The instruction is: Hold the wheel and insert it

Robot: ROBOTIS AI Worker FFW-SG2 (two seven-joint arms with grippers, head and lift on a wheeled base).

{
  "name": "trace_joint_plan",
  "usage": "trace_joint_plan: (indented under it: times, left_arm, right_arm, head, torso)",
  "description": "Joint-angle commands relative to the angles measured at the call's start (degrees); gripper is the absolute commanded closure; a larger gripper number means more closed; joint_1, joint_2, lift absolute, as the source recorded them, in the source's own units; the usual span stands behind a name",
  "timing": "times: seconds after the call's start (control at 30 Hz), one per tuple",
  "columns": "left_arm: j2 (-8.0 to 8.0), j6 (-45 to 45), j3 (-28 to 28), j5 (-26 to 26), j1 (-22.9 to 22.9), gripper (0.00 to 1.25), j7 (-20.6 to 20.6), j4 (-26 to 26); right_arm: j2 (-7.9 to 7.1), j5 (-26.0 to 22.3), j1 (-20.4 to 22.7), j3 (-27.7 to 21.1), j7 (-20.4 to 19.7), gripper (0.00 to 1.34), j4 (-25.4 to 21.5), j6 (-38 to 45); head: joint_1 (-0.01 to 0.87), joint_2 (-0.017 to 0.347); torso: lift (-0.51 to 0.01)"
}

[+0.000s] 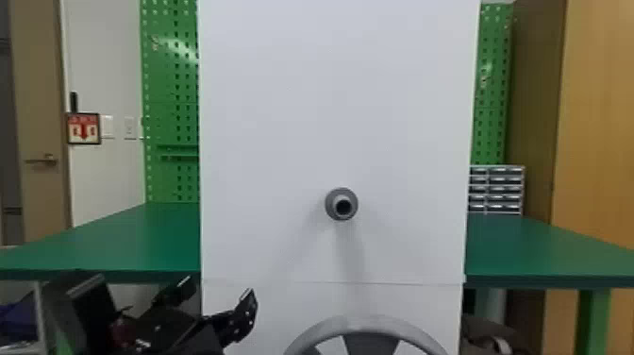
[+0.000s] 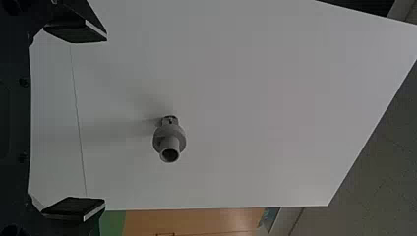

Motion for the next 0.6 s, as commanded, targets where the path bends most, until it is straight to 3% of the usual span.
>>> trace_joint_plan:
  times: [0.0,0.57]
  left_arm:
    - [0.00,0.0,0.1,0.0,-0.1,0.10,0.0,0.0]
    - [0.00,0.0,0.2,0.0,0.0,0.10,0.0,0.0]
  right_arm:
    - [0.09,0.0,-0.1,-0.2,0.0,1.12,-0.5,0.4]
    - [1.93,0.6,0.2,-2.7,0.0,1.13,-8.2,10.7]
  head:
    - [0.097,0.015]
    - [0.097,0.015]
  torso:
    - [-0.442]
    - [-0.442]
